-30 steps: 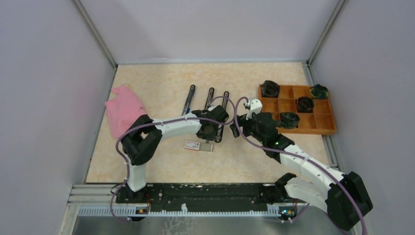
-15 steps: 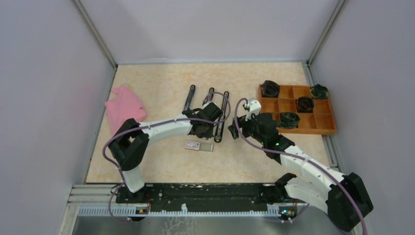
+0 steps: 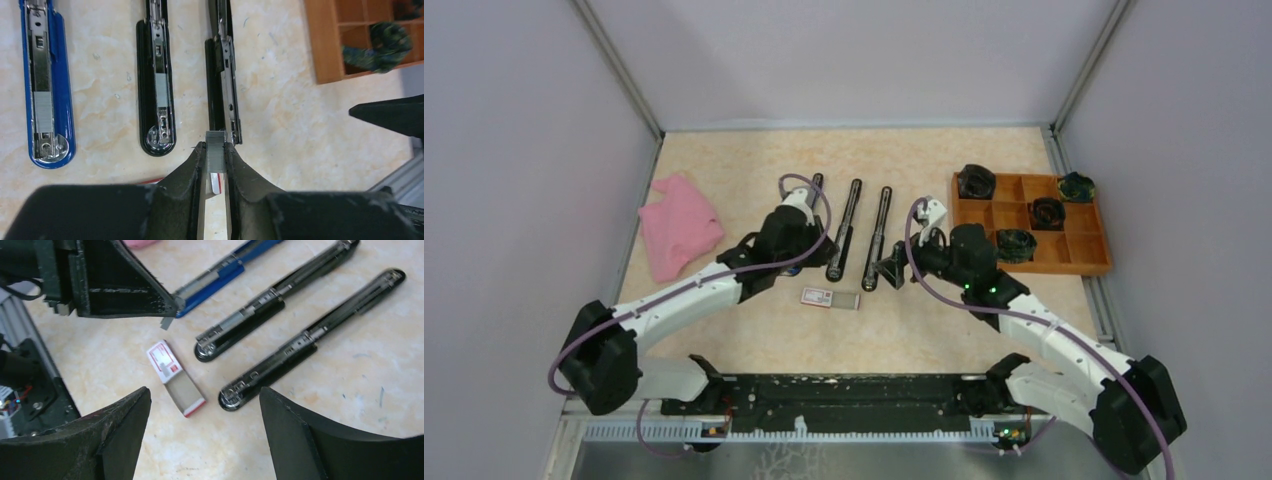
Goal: Load the staples into the stapler
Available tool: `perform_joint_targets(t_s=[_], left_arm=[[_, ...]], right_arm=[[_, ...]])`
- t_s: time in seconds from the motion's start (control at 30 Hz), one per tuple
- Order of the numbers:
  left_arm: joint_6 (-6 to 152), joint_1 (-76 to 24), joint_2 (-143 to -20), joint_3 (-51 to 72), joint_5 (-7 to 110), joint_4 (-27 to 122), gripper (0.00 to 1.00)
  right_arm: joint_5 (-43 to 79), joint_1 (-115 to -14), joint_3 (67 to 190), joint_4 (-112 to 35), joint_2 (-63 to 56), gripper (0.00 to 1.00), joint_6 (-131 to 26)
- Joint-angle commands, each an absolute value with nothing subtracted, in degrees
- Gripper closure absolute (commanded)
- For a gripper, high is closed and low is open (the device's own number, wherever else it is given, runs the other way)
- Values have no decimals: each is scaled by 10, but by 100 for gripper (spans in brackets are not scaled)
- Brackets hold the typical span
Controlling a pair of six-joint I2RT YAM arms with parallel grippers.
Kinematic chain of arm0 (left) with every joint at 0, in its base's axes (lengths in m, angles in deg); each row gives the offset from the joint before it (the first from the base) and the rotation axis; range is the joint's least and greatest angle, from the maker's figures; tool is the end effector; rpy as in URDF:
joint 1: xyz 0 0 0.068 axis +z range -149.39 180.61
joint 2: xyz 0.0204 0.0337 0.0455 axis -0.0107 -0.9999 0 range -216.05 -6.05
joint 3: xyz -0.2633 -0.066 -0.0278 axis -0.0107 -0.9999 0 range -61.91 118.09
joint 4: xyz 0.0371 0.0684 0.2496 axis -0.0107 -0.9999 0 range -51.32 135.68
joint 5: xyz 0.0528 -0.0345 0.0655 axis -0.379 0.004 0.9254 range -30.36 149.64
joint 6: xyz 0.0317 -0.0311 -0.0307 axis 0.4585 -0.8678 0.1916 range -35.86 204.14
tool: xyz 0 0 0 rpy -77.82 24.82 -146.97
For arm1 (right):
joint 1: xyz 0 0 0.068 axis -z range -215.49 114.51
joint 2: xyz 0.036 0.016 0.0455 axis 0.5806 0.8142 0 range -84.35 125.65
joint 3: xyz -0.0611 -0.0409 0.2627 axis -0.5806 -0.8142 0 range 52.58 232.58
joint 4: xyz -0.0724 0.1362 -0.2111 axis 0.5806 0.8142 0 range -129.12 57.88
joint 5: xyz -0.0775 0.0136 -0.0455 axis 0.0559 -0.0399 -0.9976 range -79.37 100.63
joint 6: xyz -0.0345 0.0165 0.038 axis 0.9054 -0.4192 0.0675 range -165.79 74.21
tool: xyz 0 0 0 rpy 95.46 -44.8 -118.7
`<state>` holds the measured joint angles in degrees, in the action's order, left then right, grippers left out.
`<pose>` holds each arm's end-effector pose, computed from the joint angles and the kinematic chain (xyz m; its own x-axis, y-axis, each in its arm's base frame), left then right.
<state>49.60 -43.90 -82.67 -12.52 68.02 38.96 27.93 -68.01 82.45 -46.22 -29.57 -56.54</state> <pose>0.2139 -0.2030 0.2505 -0.6724 -0.1255 -0.7295 0.2744 0.8730 -0.4032 0.1781 0.1262 0.2473 -0.3937 -0.0399 -0.9184 -0.6908 0.6720 0.2669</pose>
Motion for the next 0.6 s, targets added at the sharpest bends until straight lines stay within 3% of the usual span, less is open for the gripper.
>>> perform_joint_targets(t_s=[0.0,0.57], left_arm=[[476,-402,-767,-178,592,528,79],[431,-368,-667,-258,458,701,78]], right_arm=[[382,-673,876,-522,-277,20,-571],[551,-665,904,-718,-194,24,-665]])
